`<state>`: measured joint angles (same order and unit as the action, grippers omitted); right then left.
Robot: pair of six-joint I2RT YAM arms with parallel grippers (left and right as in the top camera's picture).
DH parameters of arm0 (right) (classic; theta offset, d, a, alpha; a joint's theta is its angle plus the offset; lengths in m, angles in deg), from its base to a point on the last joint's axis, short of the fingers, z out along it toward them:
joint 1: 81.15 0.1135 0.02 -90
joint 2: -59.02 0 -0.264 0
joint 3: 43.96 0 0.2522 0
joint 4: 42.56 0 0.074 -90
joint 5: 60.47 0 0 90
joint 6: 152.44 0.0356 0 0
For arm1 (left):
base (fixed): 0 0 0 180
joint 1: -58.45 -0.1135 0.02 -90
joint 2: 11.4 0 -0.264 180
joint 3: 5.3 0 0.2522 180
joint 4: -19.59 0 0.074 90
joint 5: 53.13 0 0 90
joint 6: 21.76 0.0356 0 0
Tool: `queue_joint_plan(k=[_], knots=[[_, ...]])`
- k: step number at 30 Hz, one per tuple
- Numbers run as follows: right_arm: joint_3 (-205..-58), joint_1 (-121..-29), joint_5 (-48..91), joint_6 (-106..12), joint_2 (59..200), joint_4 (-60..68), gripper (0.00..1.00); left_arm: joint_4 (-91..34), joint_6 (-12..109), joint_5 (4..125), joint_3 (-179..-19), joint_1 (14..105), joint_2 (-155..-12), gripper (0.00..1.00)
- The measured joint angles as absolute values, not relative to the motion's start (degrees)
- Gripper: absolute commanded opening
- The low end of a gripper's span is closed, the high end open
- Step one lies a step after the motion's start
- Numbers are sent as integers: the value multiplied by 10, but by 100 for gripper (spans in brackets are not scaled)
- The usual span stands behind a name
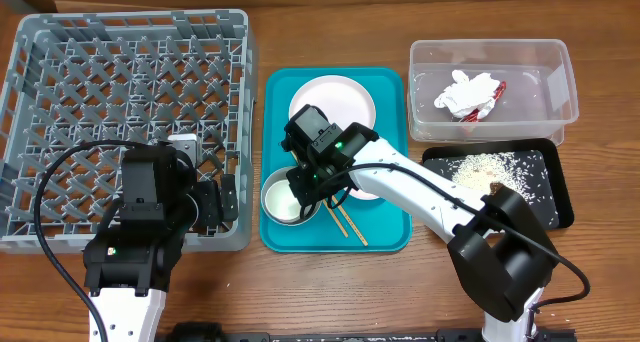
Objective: Sort waste into correct bins and load items into the dishwasher
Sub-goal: 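Grasp the white cup with the right gripper and lift it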
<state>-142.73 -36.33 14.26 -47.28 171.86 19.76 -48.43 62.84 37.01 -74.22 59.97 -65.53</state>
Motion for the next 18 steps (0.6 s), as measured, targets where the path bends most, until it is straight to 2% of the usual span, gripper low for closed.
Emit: queue_joint_plan(k=[10, 18], knots=[[-1466, -390, 144, -473, 1715, 271, 4, -478, 628, 378, -742, 600, -655, 100], [-1554, -504, 133, -475, 1619, 287, 4, -391, 628, 515, -742, 600, -655, 100]])
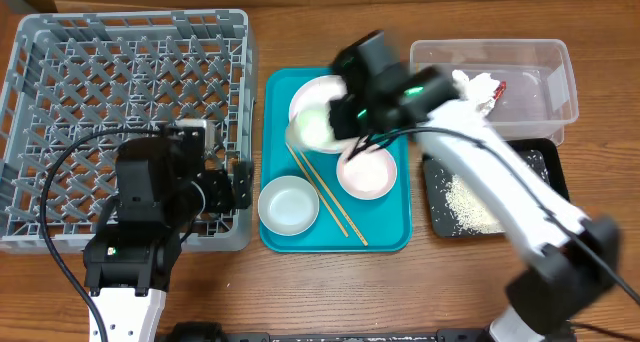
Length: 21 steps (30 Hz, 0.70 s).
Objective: Sort waste into correct bins and load items into the dishwasher
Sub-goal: 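Grasp the white cup with the right gripper and lift it, then hand the white cup from the right gripper to the left gripper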
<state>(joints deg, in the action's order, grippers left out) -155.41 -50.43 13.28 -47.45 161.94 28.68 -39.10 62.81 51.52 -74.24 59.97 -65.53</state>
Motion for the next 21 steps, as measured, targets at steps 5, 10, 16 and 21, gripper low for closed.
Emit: queue_joint_plan(k=[5, 10, 16, 21], knots=[[-1564, -603, 22, -475, 1586, 285, 4, -309, 628, 640, -743, 600, -672, 100], [-1563, -681, -147, -497, 1595, 289, 4, -219, 628, 756, -743, 600, -719, 100], [-1563, -703, -338, -524, 1595, 289, 4, -65, 612, 911, -745, 600, -793, 100], [-1563, -697, -404, -529, 1595, 289, 4, 43, 575, 991, -746, 600, -829, 100]])
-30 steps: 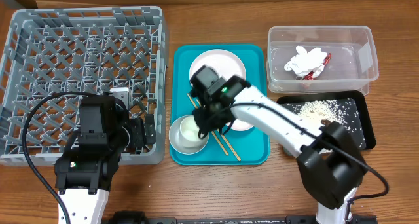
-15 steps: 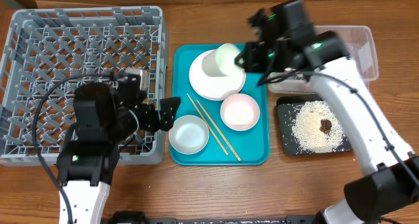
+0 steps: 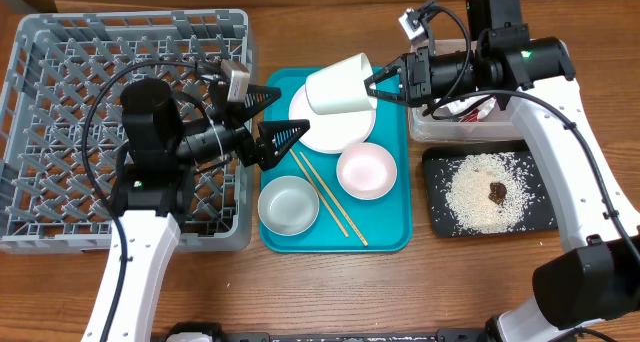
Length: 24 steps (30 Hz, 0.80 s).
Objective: Sort waste into correct bins and load items into the dishwasher
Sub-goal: 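Hand the white cup from the right gripper to the left gripper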
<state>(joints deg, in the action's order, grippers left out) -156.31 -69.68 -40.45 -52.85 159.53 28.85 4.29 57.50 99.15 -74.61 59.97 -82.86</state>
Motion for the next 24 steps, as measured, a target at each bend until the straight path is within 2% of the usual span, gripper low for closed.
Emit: queue_joint_plan(k=[9, 16, 20, 24], knots=[[-1563, -664, -440, -532, 1595, 289, 4, 158, 521, 1066, -746, 630, -838, 100], [-1563, -649, -445, -532, 1595, 289, 4, 177, 511, 1079, -746, 663, -838, 84], [-1563, -649, -451, -532, 1595, 289, 4, 176, 503, 1078, -746, 663, -838, 71], [-1563, -648, -455, -533, 1595, 289, 4, 177, 502, 1074, -746, 663, -838, 70]])
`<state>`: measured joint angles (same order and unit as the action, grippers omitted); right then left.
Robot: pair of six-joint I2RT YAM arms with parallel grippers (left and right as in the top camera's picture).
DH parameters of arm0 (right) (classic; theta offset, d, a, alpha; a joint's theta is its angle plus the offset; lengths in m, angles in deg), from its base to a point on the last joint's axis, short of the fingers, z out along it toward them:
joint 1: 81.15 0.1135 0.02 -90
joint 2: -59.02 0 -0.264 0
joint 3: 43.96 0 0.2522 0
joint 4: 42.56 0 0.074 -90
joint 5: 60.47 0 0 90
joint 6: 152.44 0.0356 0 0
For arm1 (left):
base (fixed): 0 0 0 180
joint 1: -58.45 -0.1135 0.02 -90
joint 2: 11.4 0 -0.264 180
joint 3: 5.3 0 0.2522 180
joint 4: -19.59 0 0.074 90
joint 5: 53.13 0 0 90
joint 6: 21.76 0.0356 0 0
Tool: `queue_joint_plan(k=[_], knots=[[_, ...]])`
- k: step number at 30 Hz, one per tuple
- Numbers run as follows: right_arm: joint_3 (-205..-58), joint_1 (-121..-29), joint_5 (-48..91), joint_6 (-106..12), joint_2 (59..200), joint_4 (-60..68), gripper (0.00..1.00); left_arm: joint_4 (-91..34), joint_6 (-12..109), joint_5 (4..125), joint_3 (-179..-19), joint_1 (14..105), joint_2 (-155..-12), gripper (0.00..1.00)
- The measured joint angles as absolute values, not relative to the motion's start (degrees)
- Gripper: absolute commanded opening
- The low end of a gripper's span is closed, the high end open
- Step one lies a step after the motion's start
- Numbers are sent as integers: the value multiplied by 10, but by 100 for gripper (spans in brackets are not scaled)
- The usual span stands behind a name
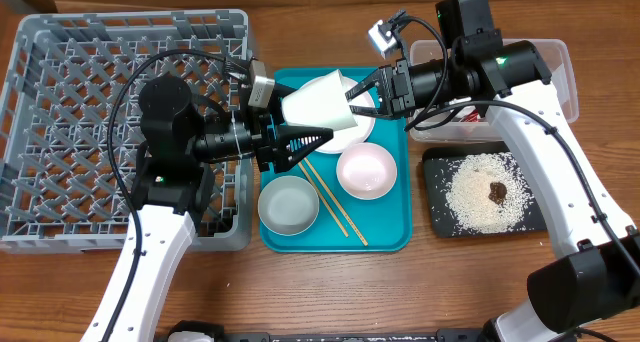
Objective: Sort waste into correct bins and load items into the dishwasher
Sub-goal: 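Hand the white cup from the right gripper to the left gripper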
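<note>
A white cup (pixel 312 100) hangs on its side above the teal tray (pixel 392 232), with my right gripper (pixel 358 92) shut on its rim end. My left gripper (pixel 303 142) reaches in from the left with its fingers spread open, just under and beside the cup's base. Whether they touch the cup cannot be told. On the tray lie a white plate (pixel 358 132), a pink bowl (pixel 365 170), a pale grey-green bowl (pixel 289 204) and a pair of chopsticks (pixel 335 207). The grey dish rack (pixel 60 92) stands at the left.
A clear bin (pixel 545 72) holding crumpled white and red waste stands at the back right, partly under my right arm. In front of it a black tray (pixel 440 197) carries scattered rice and a dark scrap. The left arm's cables hang over the rack.
My right gripper has carried the cup left and a little lower, from above the plate toward the tray's left side. My open left gripper has moved right, close under the cup.
My right gripper was first low at the grey-green bowl on the tray, while the left arm was folded by the rack. Then the right arm was raised with the cup, then held it over the plate as the left gripper reached in open. Now both meet at the cup.
</note>
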<state>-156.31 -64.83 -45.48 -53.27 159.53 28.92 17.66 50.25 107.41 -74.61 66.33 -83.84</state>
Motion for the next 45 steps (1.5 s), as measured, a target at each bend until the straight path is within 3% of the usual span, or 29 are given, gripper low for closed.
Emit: queue_joint_plan(k=[5, 9, 24, 28, 29, 31, 38, 40, 45], knots=[[-1563, -648, -455, -532, 1595, 289, 4, 177, 502, 1071, -746, 663, -838, 78], [-1563, -648, -453, -533, 1595, 293, 4, 179, 502, 1064, -746, 663, -838, 79], [-1563, -649, -444, -530, 1596, 295, 4, 179, 502, 1065, -746, 643, -838, 77], [-1563, -649, -443, -530, 1596, 295, 4, 179, 502, 1066, -746, 643, -838, 68], [-1563, -649, -443, -530, 1596, 295, 5, 179, 502, 1067, -746, 643, -838, 64], [-1563, -650, -443, -529, 1596, 296, 17, 179, 501, 1070, -746, 643, -838, 58], [-1563, -649, -446, -532, 1596, 297, 18, 177, 502, 1064, -746, 643, -838, 49], [-1563, -649, -445, -533, 1596, 297, 30, 176, 502, 1063, -746, 643, -838, 48], [-1563, -649, -383, -521, 1596, 321, 39, 143, 517, 1036, -746, 641, -838, 45]])
